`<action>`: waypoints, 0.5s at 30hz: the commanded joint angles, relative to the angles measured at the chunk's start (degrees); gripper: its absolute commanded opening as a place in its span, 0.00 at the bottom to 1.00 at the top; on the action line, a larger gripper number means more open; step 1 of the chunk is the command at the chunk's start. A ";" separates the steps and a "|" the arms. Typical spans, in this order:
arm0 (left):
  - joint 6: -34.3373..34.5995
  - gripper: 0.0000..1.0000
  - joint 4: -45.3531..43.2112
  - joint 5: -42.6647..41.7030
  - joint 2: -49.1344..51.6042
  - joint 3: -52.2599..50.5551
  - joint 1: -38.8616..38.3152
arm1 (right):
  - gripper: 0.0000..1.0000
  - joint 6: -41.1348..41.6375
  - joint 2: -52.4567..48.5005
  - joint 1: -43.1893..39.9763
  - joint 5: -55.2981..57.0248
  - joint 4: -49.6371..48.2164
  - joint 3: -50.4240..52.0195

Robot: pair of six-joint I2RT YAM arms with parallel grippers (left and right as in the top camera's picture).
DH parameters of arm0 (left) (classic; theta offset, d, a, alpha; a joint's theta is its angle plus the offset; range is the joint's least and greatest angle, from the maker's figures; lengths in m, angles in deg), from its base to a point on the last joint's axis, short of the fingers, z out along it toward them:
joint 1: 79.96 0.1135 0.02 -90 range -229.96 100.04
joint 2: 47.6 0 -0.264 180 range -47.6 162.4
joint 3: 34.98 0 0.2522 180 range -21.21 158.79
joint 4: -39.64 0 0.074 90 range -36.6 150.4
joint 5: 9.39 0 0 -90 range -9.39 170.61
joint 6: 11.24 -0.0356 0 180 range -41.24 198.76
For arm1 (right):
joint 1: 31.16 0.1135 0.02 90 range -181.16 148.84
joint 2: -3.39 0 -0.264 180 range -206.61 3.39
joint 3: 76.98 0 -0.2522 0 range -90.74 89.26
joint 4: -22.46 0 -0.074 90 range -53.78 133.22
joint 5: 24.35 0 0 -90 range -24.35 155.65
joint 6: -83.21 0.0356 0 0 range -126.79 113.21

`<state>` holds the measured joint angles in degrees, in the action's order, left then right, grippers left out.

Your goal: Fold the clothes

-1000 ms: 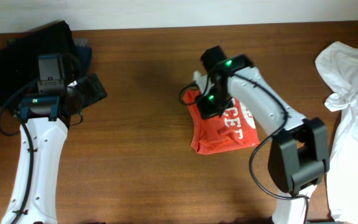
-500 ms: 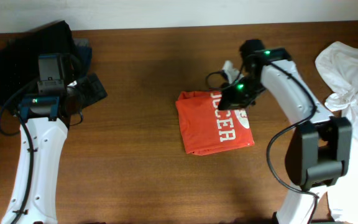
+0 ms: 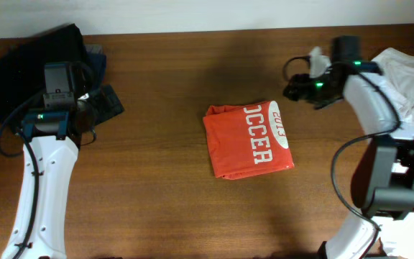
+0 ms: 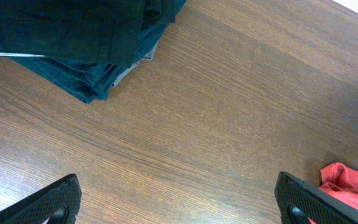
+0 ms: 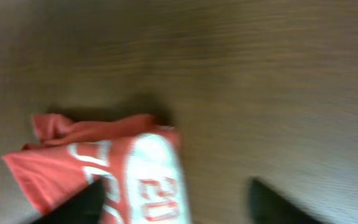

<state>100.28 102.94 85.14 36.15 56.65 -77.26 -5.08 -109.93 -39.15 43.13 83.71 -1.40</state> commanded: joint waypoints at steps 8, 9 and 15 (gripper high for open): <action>-7.56 0.50 -8.79 -12.28 0.04 0.17 -9.84 | 0.98 0.46 2.27 -14.64 0.74 5.03 -0.96; -7.76 0.29 -10.12 -9.46 1.01 0.17 -14.40 | 0.98 0.46 2.27 -14.58 0.74 5.03 -0.96; -12.39 0.01 -21.73 -9.68 19.12 0.20 -29.94 | 0.98 0.46 2.27 -14.53 0.74 5.03 -0.96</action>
<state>92.98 86.46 75.26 45.72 56.67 -102.37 -5.03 -109.60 -53.64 43.76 88.67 -1.66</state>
